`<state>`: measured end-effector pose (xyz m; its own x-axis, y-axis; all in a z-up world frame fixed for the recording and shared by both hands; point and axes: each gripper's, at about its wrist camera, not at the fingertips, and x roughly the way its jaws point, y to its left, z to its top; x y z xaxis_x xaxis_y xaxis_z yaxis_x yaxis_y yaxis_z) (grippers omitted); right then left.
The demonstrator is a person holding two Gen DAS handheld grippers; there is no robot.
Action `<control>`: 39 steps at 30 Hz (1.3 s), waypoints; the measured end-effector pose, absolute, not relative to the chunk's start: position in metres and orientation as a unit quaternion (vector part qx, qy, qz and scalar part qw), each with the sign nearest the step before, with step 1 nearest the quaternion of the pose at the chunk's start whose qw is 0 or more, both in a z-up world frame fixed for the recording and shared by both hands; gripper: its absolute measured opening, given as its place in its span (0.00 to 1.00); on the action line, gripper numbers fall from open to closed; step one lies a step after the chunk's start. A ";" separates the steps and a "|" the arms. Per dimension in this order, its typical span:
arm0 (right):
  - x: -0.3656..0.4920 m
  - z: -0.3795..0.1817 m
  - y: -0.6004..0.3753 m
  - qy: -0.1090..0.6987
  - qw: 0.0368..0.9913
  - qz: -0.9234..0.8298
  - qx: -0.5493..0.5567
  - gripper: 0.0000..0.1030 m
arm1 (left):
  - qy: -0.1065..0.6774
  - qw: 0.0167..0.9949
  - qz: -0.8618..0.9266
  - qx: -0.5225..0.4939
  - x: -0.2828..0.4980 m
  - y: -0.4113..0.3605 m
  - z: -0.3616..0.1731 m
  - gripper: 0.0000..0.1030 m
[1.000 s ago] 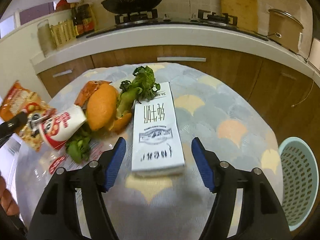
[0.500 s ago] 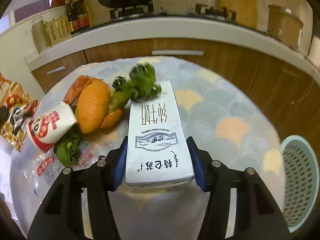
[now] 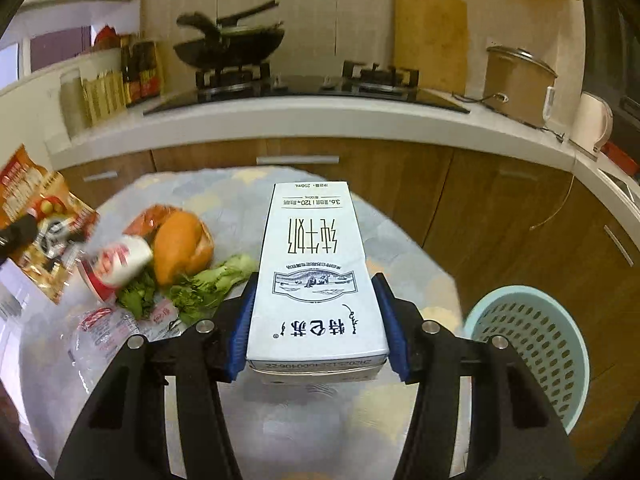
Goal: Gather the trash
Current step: 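Carry wrapper and carton to the blue basket and open both tools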
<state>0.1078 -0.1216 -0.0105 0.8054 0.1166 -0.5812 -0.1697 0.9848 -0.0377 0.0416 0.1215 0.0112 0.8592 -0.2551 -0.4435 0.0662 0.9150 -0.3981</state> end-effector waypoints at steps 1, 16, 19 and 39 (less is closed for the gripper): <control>0.104 -0.007 -0.125 0.297 0.951 0.073 -0.043 0.50 | 0.252 0.945 -0.089 -0.187 0.042 0.118 0.012 0.03; 0.082 0.002 -0.248 0.273 0.962 -0.011 0.009 0.50 | 0.297 0.921 -0.210 -0.140 0.083 -0.016 0.003 0.03; 0.079 0.000 -0.284 0.274 0.961 -0.040 0.022 0.50 | 0.304 0.915 -0.237 -0.118 0.094 -0.056 0.001 0.03; 0.090 -0.078 -0.409 0.373 0.914 -0.105 0.119 0.59 | 0.390 0.862 -0.320 -0.049 0.135 -0.224 -0.059 0.39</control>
<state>0.0902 -0.4093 -0.0785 0.6995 -0.1034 -0.7072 0.2812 0.9495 0.1393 0.1347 -0.2241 -0.0587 0.4901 -0.5909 -0.6408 0.5138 0.7897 -0.3352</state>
